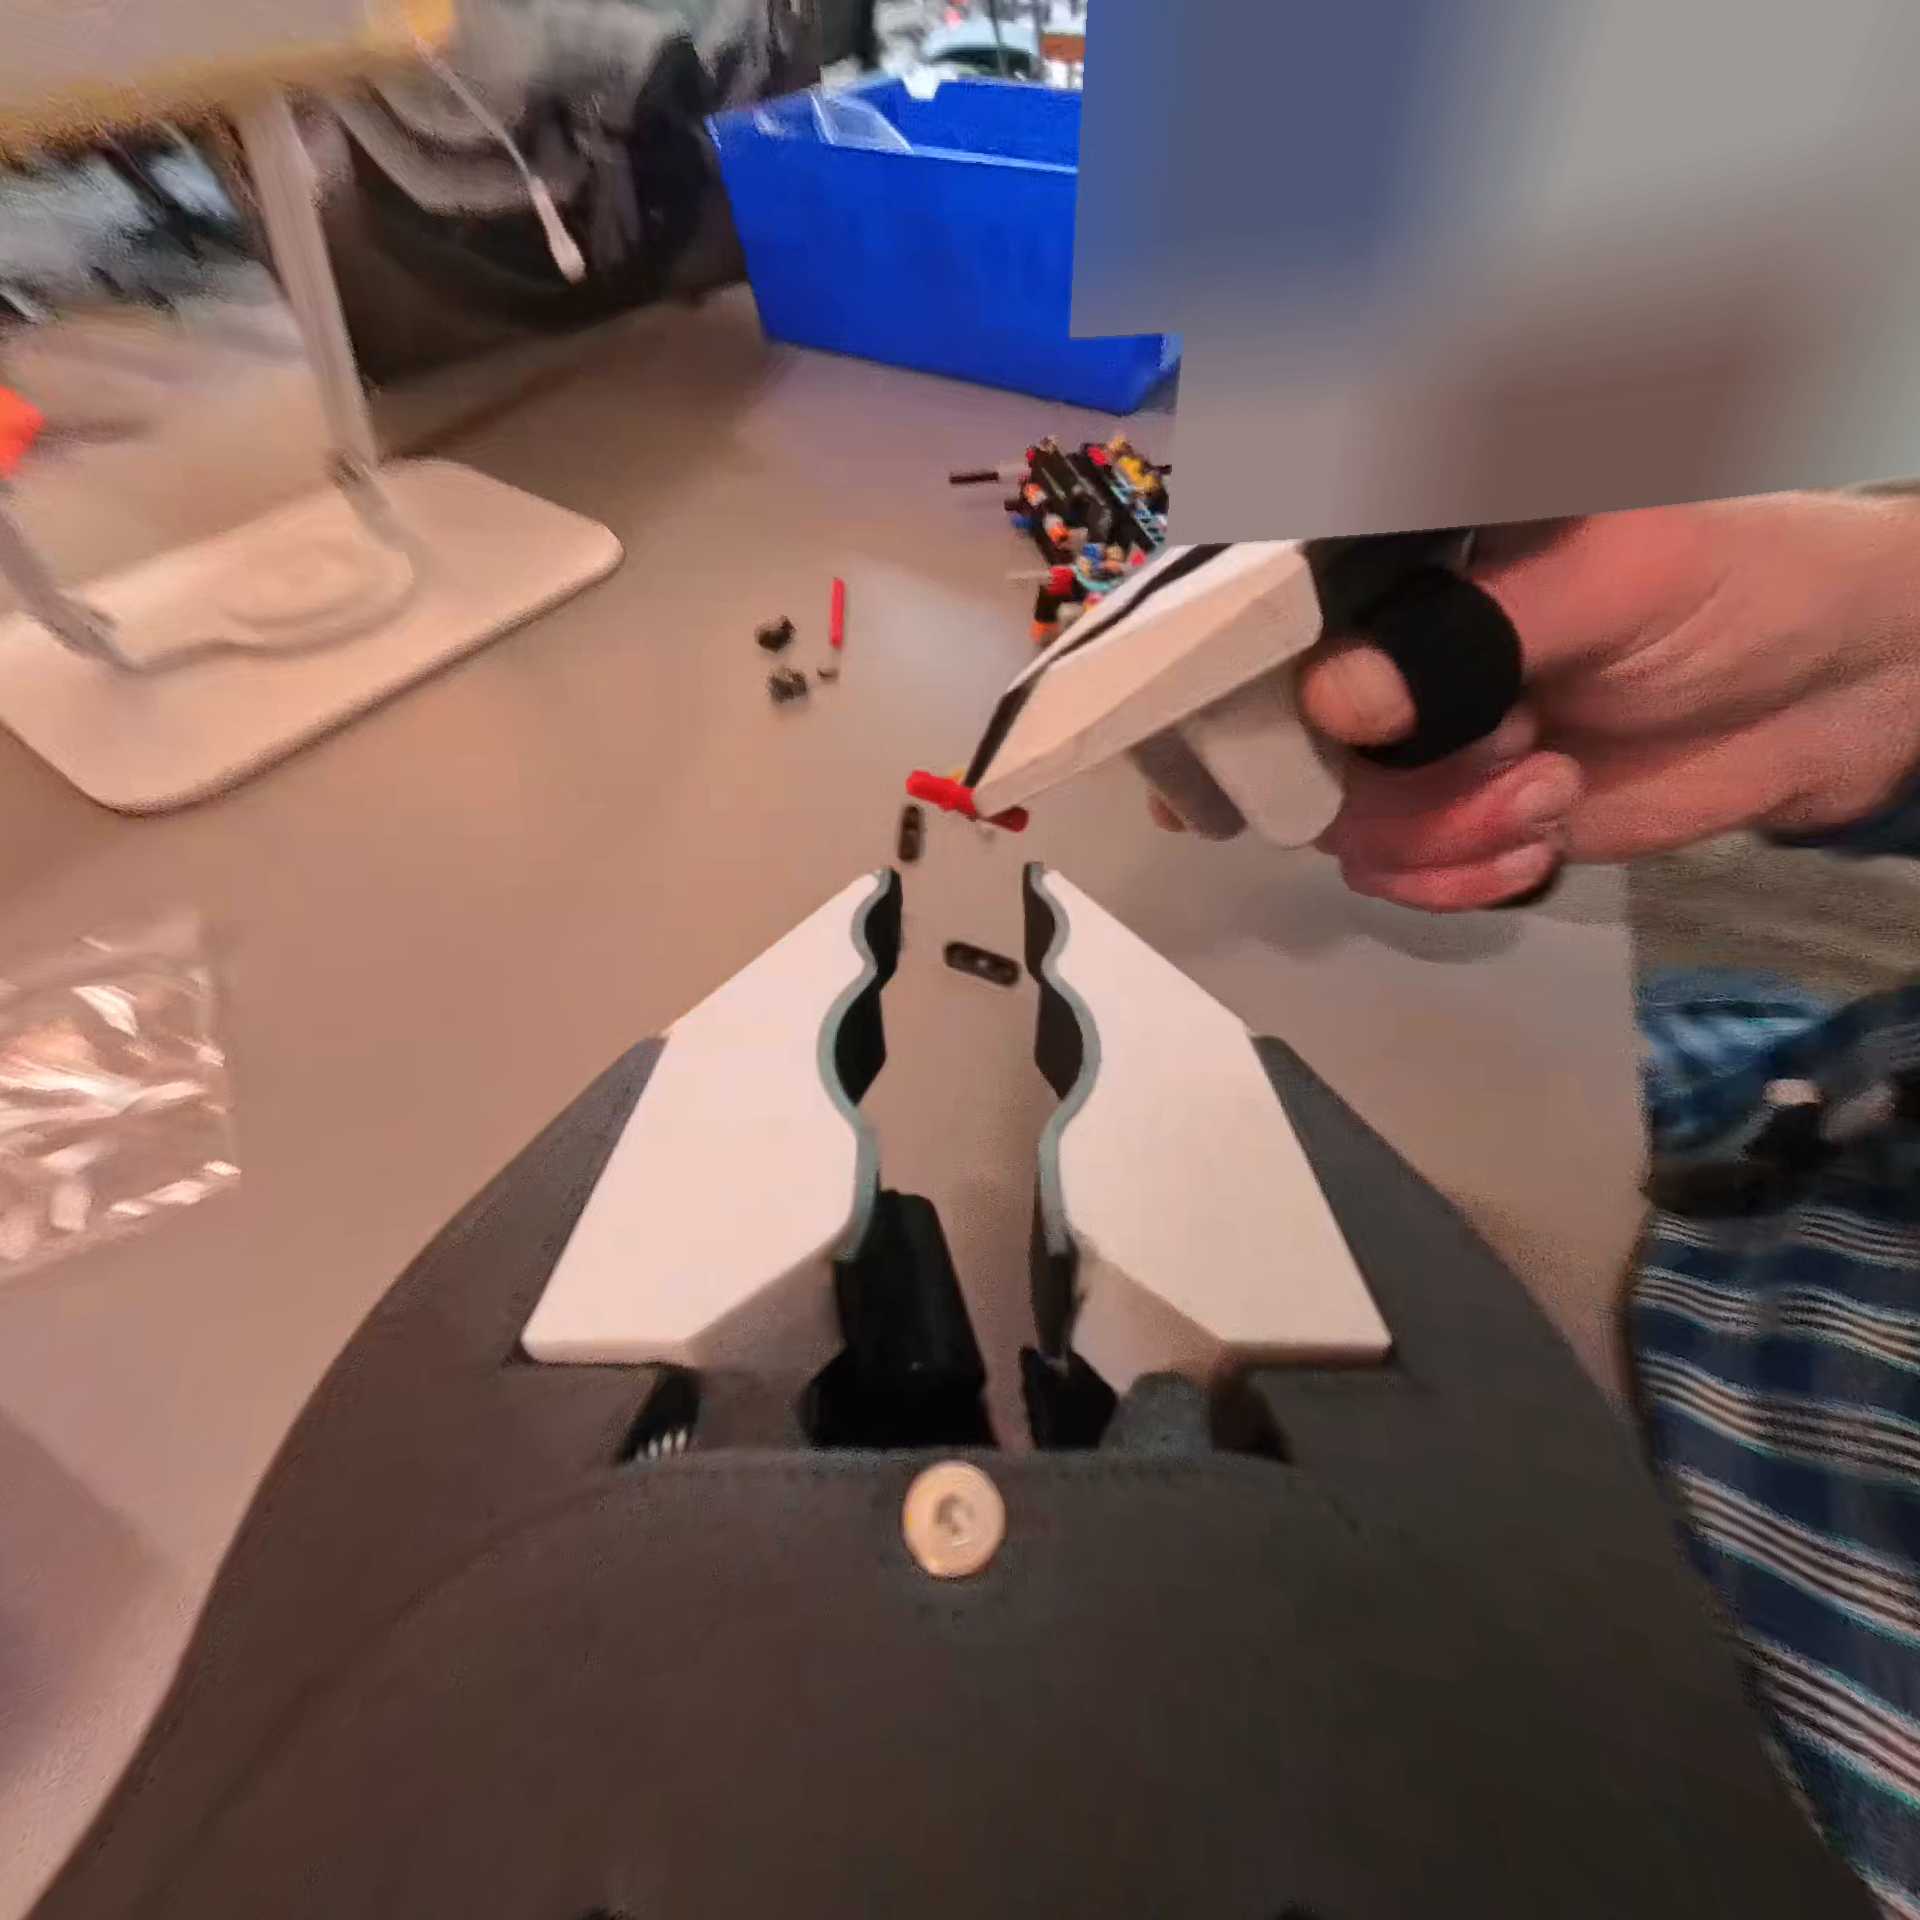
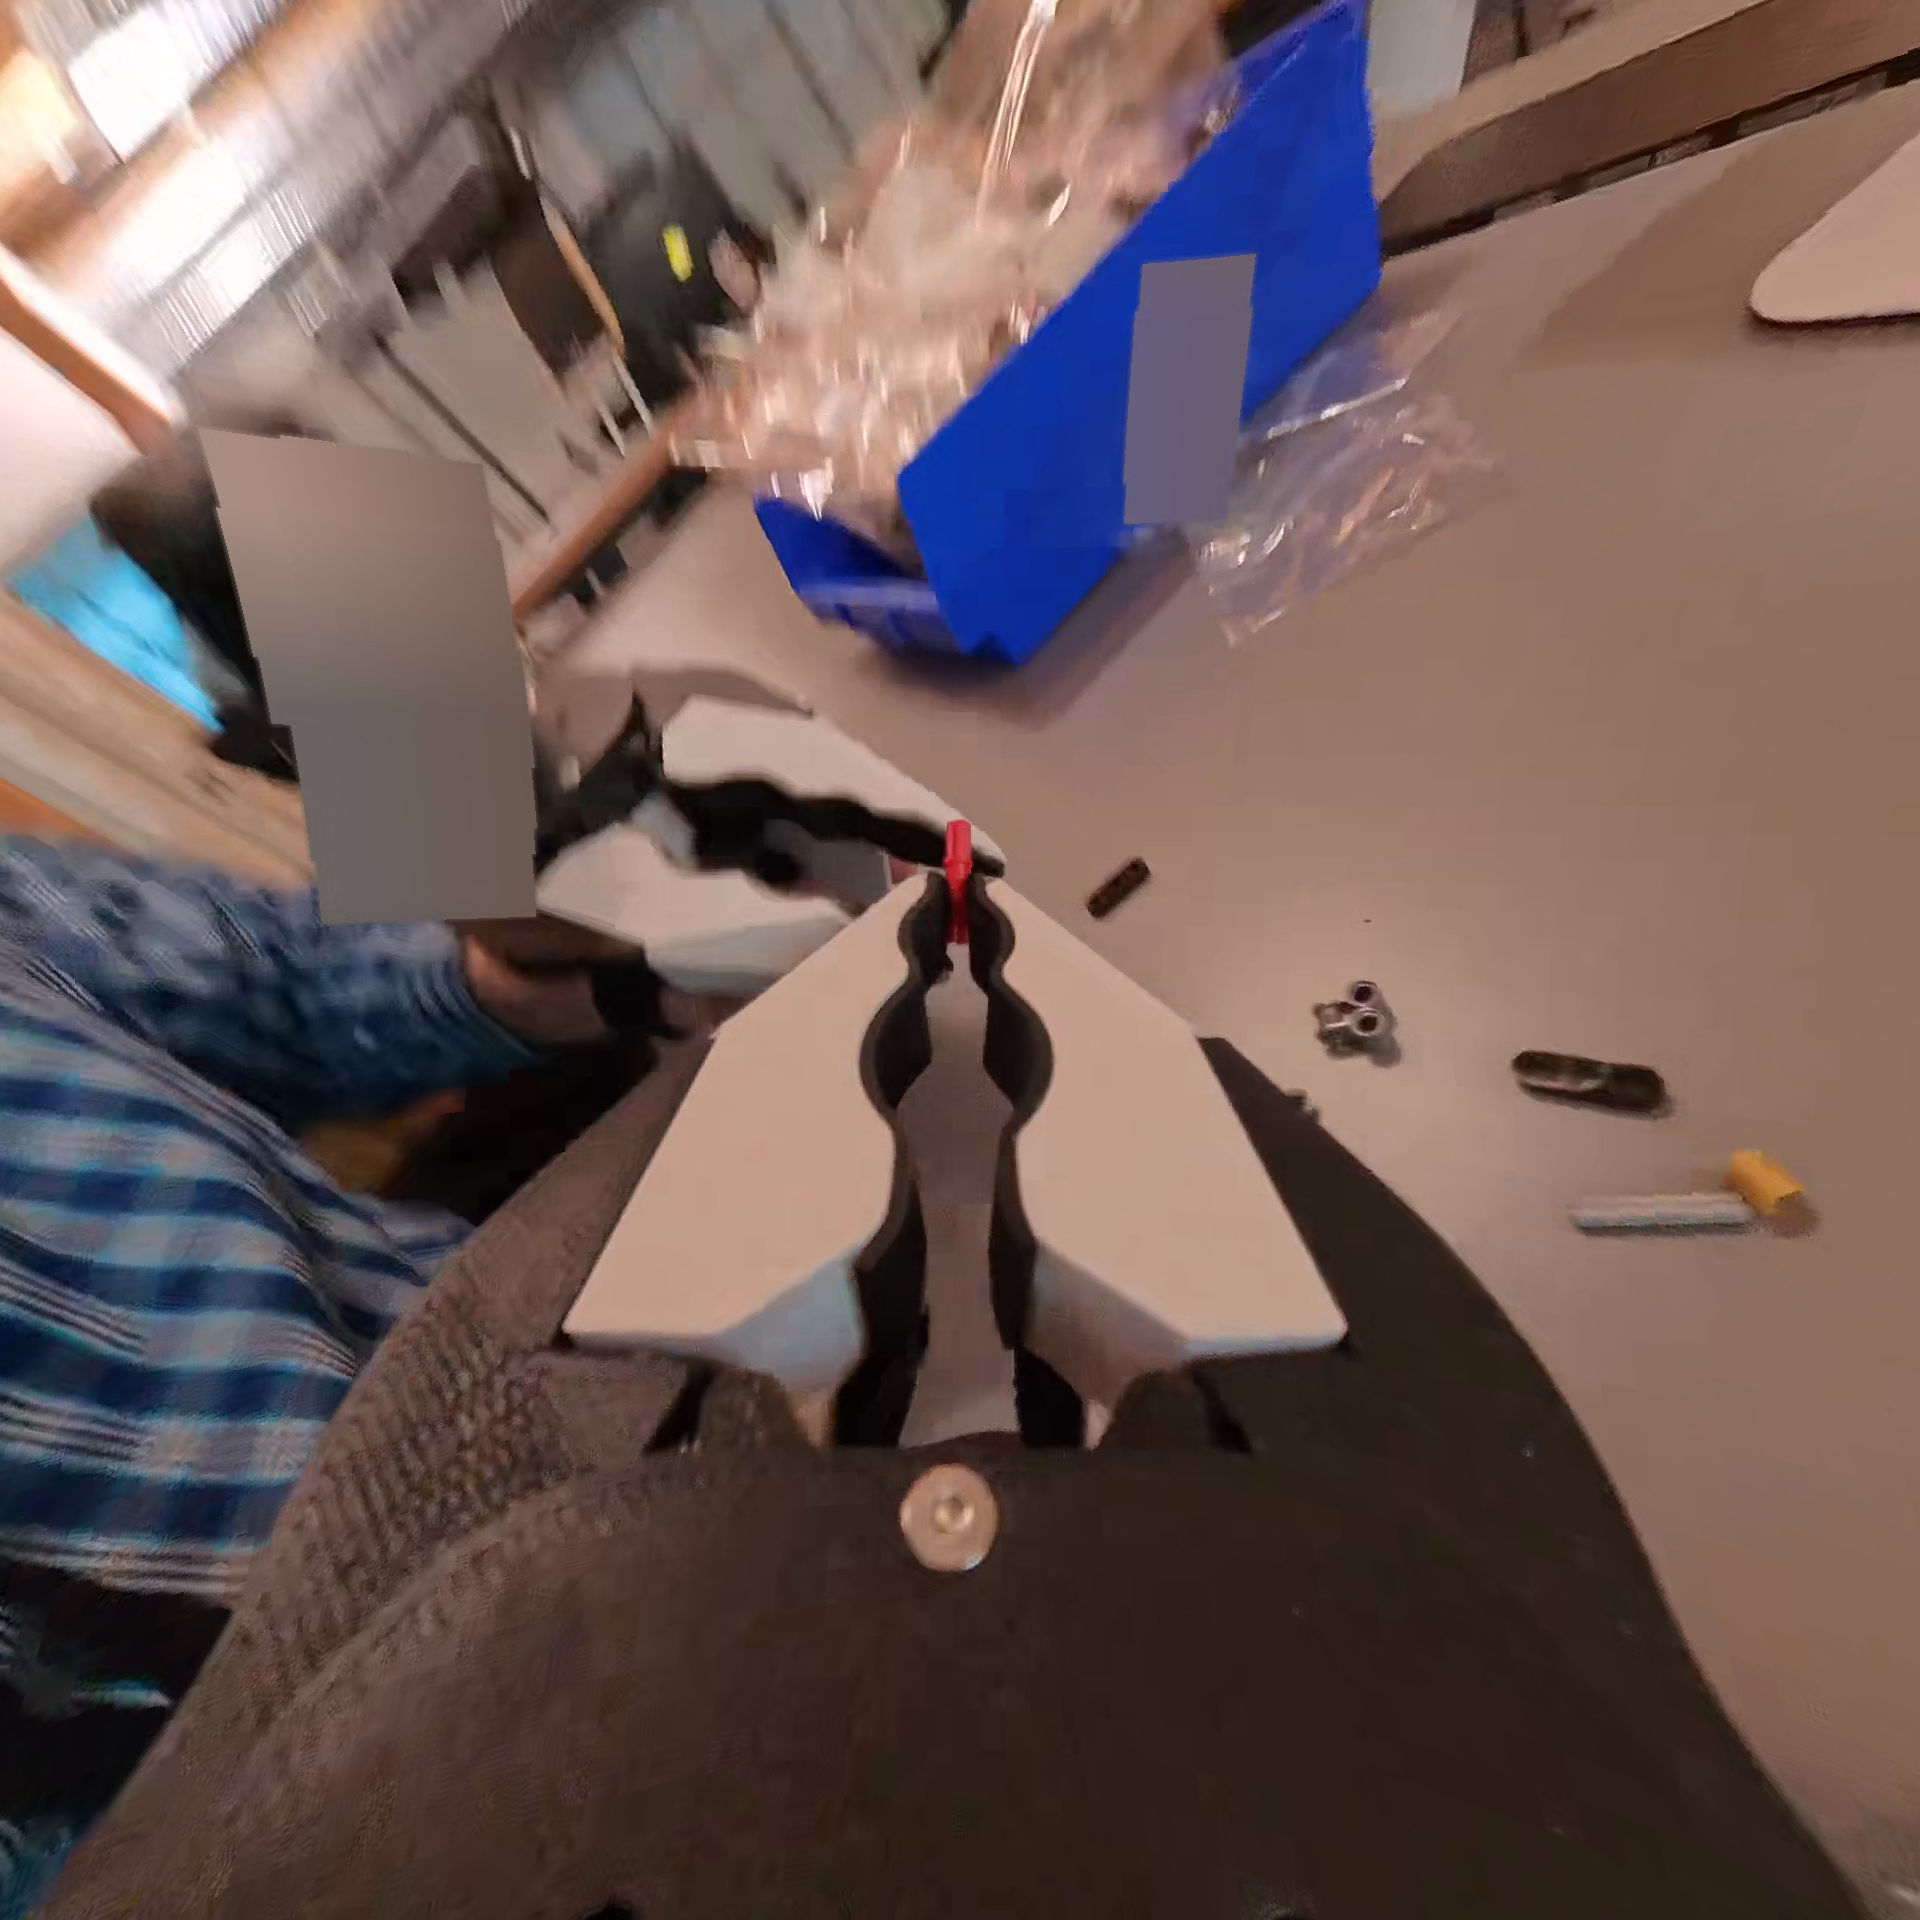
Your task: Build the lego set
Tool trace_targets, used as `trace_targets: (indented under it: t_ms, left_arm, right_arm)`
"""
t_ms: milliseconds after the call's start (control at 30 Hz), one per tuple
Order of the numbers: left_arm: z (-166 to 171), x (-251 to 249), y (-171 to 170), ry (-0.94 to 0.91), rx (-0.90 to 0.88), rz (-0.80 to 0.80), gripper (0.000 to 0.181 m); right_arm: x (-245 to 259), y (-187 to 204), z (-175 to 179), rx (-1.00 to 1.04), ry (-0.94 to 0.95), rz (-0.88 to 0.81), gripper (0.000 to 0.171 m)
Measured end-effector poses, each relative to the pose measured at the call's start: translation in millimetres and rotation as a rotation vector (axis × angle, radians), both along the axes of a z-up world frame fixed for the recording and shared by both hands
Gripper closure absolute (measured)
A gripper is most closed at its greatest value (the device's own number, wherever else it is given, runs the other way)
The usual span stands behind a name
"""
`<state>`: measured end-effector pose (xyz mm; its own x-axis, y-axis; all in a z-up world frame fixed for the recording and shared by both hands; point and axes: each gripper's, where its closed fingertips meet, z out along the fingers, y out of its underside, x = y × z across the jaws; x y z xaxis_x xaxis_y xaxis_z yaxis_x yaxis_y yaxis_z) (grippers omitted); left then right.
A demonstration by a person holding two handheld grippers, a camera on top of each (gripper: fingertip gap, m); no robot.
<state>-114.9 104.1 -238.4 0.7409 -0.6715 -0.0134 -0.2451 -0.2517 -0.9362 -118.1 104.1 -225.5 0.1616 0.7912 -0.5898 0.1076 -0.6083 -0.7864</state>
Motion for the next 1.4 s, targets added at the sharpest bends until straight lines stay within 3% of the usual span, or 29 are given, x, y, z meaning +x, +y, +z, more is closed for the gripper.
trace_targets:
  t_ms: [167, 600, 1000, 1400]
  left_arm:
    - [17.6, 10.5, 1.6, 0.188, 0.224, 0.094, 0.154]
    - [24.4, 9.3, 4.2, 0.411, 0.416, 0.197, 0.168]
    - [14.4, 8.9, -1.6, 0.49, 0.429, 0.121, 0.178]
    - [4.1, 6.7, -9.2, 0.542, 0.417, 0.053, 0.179]
  right_arm:
    - [3.6, 6.6, 12.6, -0.221, 0.223, -0.072, 0.171]
    - [2.6, -1.6, 17.5, -0.319, 0.321, -0.067, 0.17]
    - [6.3, -7.5, 10.0, -0.299, 0.276, -0.024, 0.17]
    - [14.1, -7.9, 1.7, -0.061, 0.084, 0.009, 0.17]
